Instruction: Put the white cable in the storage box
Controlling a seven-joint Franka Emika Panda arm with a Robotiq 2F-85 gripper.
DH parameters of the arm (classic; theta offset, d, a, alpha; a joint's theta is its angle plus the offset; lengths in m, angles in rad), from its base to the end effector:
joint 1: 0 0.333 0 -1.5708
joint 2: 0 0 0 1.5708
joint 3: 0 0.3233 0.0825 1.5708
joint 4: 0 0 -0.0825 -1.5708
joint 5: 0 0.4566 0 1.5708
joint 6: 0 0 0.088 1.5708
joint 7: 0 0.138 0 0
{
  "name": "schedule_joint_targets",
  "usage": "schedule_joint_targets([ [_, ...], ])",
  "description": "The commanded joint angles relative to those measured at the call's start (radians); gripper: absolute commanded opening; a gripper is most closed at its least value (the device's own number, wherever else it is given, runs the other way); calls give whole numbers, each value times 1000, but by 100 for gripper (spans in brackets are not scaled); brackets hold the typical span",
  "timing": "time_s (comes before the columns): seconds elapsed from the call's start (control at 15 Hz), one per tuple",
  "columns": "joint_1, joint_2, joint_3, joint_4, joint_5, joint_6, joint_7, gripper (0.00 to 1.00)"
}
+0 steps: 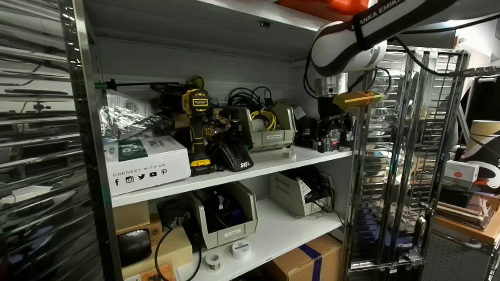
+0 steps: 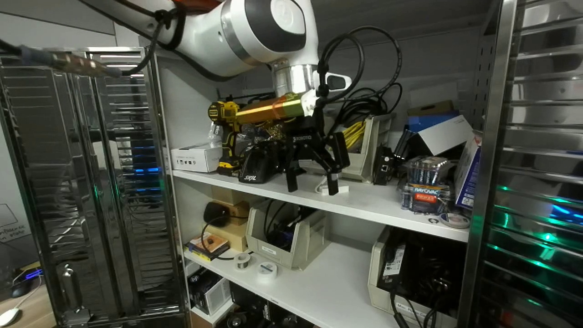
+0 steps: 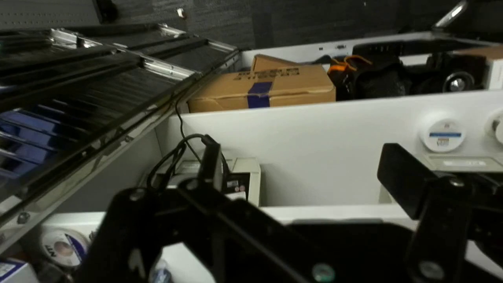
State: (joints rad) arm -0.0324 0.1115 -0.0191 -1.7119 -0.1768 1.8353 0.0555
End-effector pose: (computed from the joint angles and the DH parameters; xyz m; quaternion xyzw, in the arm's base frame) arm 0.6689 -0.0535 0.4757 0.9958 -0.0307 0.0061 0.0864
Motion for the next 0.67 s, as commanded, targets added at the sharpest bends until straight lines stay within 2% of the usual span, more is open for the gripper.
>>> schedule_joint_targets([
  [0.0,-2,78,-7,126,108,53,87,100],
  [0.27,-4,145,-11,196,188,76,144,100],
  [0.6,8,225,-24,273,151,127,192,100],
])
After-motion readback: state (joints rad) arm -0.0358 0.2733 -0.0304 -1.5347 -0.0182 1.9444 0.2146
